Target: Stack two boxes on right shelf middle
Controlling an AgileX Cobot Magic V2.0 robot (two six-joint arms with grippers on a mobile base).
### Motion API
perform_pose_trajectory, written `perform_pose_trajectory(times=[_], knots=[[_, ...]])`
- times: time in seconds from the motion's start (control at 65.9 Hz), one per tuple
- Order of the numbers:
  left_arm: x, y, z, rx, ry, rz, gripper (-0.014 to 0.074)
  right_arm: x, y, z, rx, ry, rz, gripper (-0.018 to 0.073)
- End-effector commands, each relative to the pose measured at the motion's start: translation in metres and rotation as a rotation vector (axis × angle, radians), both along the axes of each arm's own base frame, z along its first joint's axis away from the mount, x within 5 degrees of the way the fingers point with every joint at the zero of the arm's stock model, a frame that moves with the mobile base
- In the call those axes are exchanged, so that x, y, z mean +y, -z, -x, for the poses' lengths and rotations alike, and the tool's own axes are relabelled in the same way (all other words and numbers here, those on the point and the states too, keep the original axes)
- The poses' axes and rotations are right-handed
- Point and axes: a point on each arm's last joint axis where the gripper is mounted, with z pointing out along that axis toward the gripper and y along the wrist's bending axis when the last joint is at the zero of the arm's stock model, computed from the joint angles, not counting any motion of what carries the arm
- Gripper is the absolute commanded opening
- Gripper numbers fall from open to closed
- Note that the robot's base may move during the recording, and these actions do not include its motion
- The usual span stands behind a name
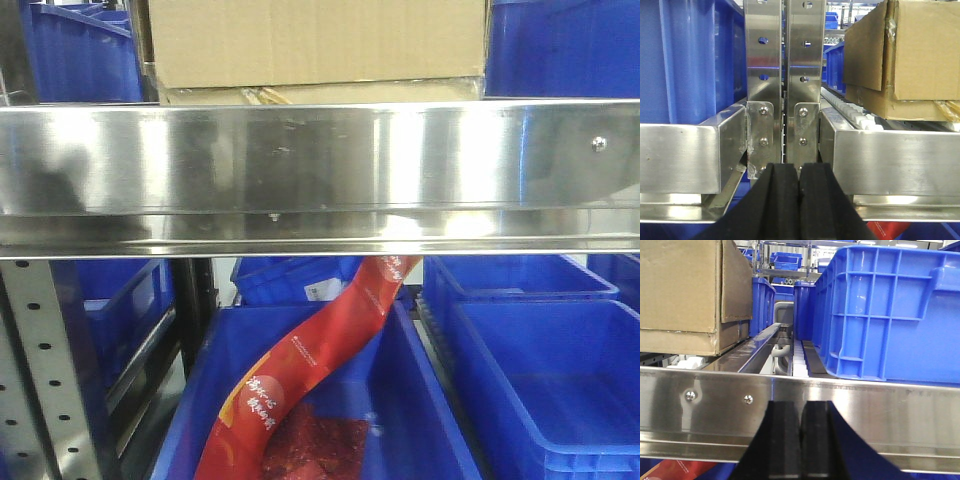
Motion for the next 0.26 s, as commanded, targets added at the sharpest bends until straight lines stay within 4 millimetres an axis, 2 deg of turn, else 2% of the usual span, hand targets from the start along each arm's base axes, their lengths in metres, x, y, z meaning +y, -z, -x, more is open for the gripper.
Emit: perform_pose_trajectory(times=[0.0, 0.243], knots=[[0.0002, -0.0024, 0.0006, -0.026, -0.003, -0.005, -0.0111, -0.0003, -0.0017, 0.0004, -0.019, 0.005, -0.005, -0.0162], [0.0002, -0.0024, 0.0006, -0.026, -0.003, -0.005, -0.0111, -0.0003, -0.0017, 0.0004, -0.019, 0.005, -0.005, -0.0162]])
